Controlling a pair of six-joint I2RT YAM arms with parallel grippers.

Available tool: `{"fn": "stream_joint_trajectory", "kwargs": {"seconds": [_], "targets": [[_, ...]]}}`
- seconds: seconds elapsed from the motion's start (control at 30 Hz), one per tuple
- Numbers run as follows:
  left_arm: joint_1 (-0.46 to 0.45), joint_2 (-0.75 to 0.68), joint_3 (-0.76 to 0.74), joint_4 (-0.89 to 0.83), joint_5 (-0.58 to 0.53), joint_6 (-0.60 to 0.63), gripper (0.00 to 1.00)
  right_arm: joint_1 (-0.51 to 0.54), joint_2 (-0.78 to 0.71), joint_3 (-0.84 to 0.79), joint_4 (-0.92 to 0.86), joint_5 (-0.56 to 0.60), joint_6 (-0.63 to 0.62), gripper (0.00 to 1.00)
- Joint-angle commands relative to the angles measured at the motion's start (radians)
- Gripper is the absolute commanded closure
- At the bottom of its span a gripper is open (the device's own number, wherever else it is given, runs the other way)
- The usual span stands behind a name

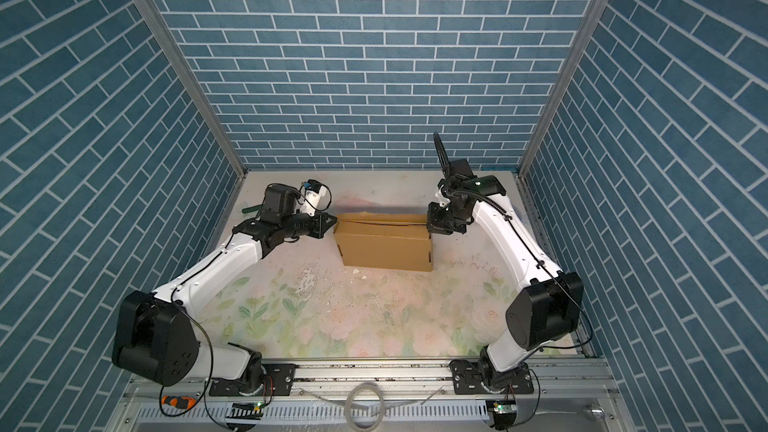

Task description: Fold the paper box

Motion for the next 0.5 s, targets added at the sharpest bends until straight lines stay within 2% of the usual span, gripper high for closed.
{"fn": "stream_joint_trajectory", "kwargs": {"seconds": [0.0, 0.1, 0.23, 0.37, 0.47], "targets": [[-0.022, 0.044, -0.055, -0.146, 0.025, -0.004, 1.00, -0.001, -0.005, 0.005, 0.072, -0.160, 0.062, 1.00], [-0.023, 0.049, -0.056, -0.141, 0.026, -0.007, 1.00, -0.019, -0.025, -0.038, 0.130, -0.220, 0.105, 1.00], [-0.023, 0.050, -0.057, -0.140, 0.026, -0.007, 1.00, -0.018, -0.029, -0.049, 0.075, -0.107, 0.058, 1.00], [-0.026, 0.056, -0.053, -0.138, 0.026, -0.008, 1.00, -0.018, -0.036, -0.112, 0.105, -0.113, 0.058, 1.00], [-0.029, 0.056, -0.053, -0.141, 0.023, -0.009, 1.00, -0.009, -0.035, -0.137, 0.088, -0.029, 0.034, 1.00]]}}
